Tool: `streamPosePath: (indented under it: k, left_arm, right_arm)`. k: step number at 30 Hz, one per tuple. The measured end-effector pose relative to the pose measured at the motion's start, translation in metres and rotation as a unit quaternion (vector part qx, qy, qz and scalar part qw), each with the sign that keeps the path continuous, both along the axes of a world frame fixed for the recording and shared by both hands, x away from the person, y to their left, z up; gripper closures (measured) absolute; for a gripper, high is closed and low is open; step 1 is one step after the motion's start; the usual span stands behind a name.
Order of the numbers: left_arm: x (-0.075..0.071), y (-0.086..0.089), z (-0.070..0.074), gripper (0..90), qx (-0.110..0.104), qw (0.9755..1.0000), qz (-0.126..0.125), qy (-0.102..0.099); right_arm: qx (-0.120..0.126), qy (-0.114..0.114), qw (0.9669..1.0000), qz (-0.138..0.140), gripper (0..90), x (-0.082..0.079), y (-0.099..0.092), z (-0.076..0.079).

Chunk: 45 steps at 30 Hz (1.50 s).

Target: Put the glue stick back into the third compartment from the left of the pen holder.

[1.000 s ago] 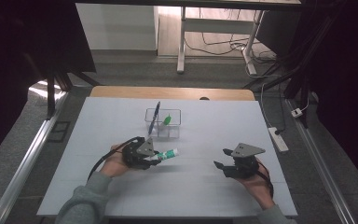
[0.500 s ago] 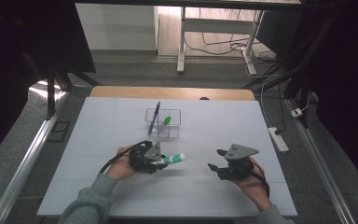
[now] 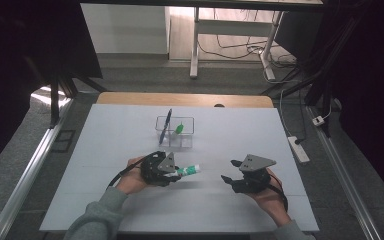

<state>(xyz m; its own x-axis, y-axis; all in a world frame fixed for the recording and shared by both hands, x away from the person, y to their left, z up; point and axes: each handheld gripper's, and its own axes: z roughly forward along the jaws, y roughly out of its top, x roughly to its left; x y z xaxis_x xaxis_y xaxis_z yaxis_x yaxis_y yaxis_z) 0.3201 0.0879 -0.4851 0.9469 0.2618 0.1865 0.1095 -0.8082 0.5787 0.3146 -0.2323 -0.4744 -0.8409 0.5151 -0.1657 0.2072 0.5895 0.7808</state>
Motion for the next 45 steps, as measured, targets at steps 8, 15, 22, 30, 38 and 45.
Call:
streamPosePath:
  k: [8, 15, 22, 30, 38, 45]
  left_arm:
    - [-0.001, -0.007, -0.001, 64.4, 0.004, 1.0, -0.001, 0.004]
    - [-0.001, -0.013, -0.002, 64.4, 0.005, 1.0, 0.001, 0.007]
    - [-0.001, -0.02, -0.003, 64.4, 0.005, 1.0, 0.002, 0.008]
    - [-0.002, -0.029, -0.005, 64.4, 0.011, 0.9999, -0.003, 0.011]
    - [-0.003, -0.033, -0.006, 64.4, 0.016, 0.9998, -0.002, 0.013]
    - [-0.002, -0.036, -0.008, 64.4, 0.021, 0.9996, -0.002, 0.018]
  right_arm:
    - [-0.002, -0.002, 1.0, 0.008, 36.6, 0.0, 0.006, 0.001]
    - [-0.006, -0.005, 0.9998, 0.019, 36.6, -0.002, 0.014, 0.001]
    - [-0.011, -0.006, 0.9995, 0.028, 36.5, -0.005, 0.024, 0.004]
    - [-0.031, -0.013, 0.9984, 0.045, 36.1, -0.005, 0.041, 0.005]
    - [-0.06, -0.007, 0.9958, 0.07, 37.1, -0.005, 0.059, 0.004]
    - [-0.077, -0.012, 0.9928, 0.091, 37.8, -0.005, 0.078, 0.004]
